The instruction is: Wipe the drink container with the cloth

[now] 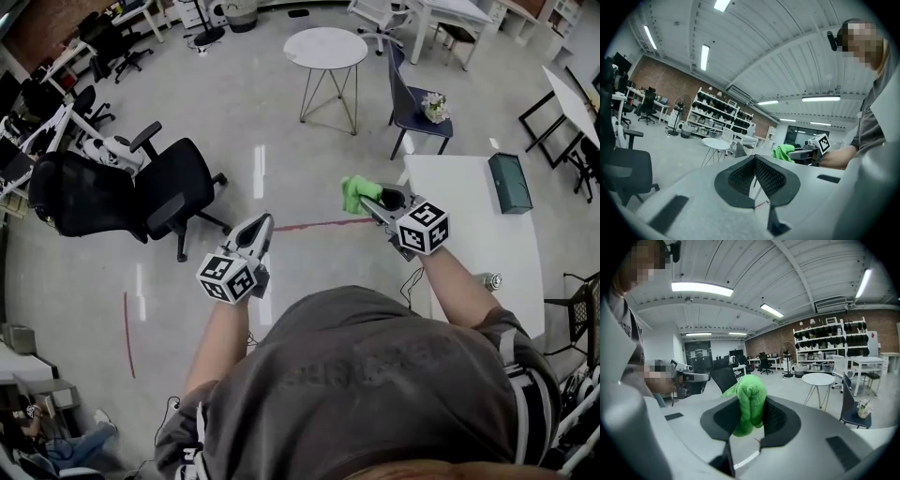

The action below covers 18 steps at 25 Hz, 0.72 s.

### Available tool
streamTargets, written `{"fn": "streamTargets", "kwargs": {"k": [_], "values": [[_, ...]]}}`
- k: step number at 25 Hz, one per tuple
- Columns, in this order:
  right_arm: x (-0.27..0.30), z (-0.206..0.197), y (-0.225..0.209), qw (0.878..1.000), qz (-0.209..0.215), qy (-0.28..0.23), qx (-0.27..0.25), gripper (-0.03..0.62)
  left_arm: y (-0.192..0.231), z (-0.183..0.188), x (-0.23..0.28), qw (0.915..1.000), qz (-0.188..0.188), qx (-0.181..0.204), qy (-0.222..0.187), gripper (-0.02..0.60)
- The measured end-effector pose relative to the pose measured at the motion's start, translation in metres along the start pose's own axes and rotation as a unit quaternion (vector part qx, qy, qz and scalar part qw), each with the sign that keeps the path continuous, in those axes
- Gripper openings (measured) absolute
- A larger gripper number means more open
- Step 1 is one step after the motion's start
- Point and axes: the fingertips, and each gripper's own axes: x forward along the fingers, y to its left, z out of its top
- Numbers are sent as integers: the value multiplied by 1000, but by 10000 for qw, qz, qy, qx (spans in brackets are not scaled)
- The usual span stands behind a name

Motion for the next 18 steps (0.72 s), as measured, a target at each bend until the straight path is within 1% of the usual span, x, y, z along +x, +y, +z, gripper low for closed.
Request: {"fn": "streamTargets", "kwargs": {"k": [10,18], "values": [[-1,0,-6,9999,-139,14,-57,101,3,0,5,10000,-96,-27,1,6],[2,2,-6,9998,-95,58,-154,101,3,0,5,10000,-82,-37,28,6]]}}
